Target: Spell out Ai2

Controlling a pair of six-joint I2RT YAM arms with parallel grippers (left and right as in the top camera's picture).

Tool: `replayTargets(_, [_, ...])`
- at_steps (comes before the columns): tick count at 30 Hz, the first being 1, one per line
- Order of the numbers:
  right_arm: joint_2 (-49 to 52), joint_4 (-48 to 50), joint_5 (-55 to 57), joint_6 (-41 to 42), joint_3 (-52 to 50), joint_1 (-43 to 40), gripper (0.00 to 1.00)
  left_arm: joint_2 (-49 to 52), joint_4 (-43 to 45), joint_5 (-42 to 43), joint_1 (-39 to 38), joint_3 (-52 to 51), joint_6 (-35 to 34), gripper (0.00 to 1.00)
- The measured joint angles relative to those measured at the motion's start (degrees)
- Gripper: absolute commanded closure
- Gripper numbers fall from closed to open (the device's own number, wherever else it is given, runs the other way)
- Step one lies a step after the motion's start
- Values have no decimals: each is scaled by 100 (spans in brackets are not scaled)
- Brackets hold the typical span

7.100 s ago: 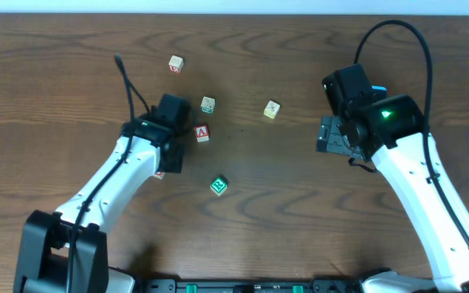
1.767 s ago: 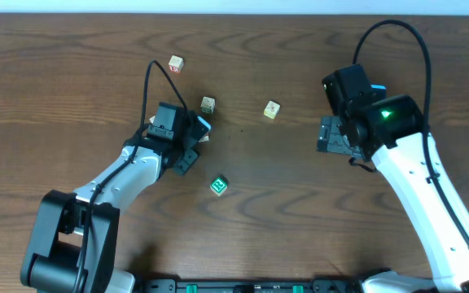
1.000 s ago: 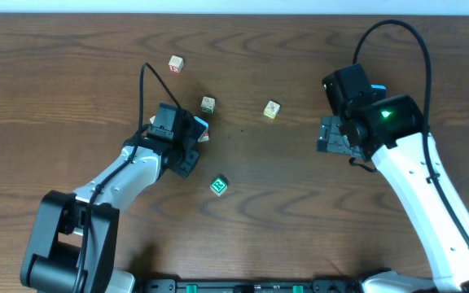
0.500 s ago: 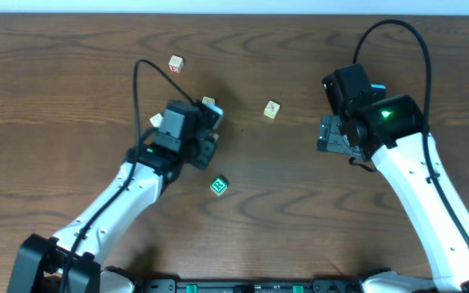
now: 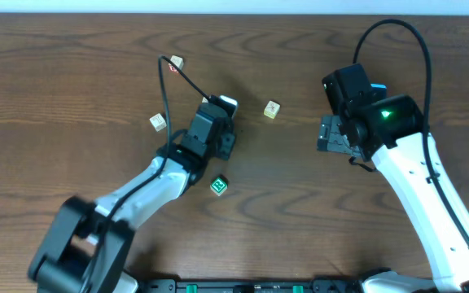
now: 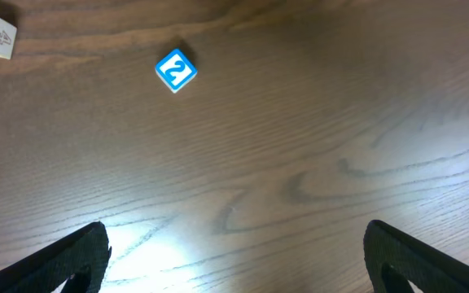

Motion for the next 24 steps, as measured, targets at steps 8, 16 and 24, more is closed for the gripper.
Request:
replayTargets(8, [0, -33, 57, 0, 0, -4, 1, 527, 485, -31, 0, 0, -267, 79])
replayTargets(16, [0, -61, 57, 0, 0, -4, 1, 605, 496, 170, 0, 0, -306, 78])
replayTargets(24, [0, -96, 61, 0, 0, -4, 1, 605, 181, 313, 0, 0, -321, 76])
